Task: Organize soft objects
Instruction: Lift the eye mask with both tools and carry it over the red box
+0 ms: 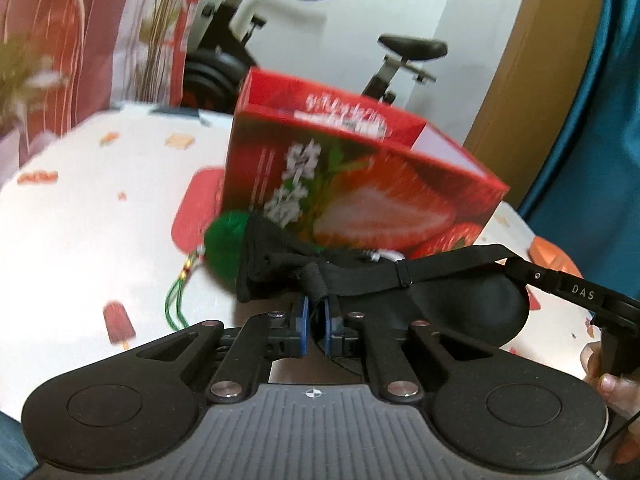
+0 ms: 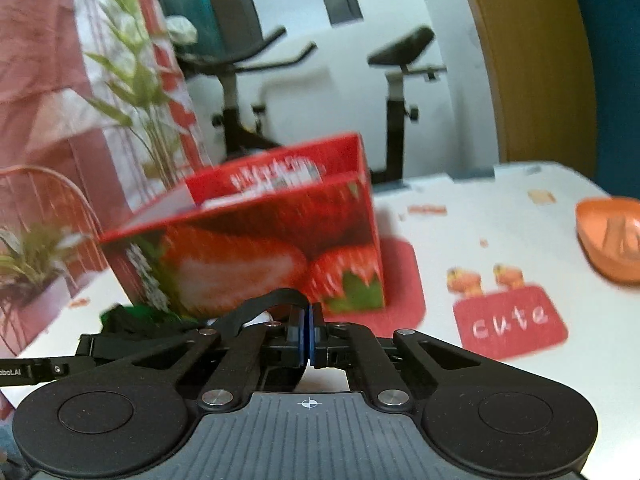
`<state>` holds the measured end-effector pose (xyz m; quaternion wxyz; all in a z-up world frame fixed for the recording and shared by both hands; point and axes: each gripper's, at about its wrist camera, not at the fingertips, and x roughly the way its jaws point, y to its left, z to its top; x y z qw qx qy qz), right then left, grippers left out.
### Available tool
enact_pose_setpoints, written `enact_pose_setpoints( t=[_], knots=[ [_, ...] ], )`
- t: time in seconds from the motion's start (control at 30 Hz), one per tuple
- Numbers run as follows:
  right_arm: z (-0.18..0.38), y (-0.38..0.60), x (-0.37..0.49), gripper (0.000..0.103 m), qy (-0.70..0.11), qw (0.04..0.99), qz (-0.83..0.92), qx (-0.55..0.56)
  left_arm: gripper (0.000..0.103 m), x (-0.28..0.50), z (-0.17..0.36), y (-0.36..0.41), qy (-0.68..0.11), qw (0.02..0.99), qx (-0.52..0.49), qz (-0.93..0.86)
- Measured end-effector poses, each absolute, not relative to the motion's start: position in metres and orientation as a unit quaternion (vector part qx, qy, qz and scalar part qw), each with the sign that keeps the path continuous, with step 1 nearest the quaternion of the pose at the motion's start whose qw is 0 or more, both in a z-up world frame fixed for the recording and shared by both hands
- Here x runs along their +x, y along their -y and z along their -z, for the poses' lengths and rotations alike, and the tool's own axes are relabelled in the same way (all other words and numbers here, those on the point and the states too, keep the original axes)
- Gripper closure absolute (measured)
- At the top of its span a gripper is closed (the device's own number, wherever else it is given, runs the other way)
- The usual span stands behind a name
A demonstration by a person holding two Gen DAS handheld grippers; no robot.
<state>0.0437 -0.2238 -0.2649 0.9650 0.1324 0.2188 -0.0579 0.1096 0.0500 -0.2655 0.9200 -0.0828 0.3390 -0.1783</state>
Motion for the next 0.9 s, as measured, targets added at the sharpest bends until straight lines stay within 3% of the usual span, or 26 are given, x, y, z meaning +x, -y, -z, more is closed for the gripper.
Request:
enact_pose_setpoints(
  t=[0.5,0.9],
  knots=[
    [0.23,0.219,0.038,0.101,-0.165,0.979,0.04,0.114,0.095,0.099,0.231,-0.055,-0.281,0.937,-0.091,0.187],
    [0.173,0.226,0.086,0.101,-0.125,0.987,0.009,0.096,0.095,0.132,0.168,-0.06,-0.205,0.953,-0.097,0.199]
  ],
)
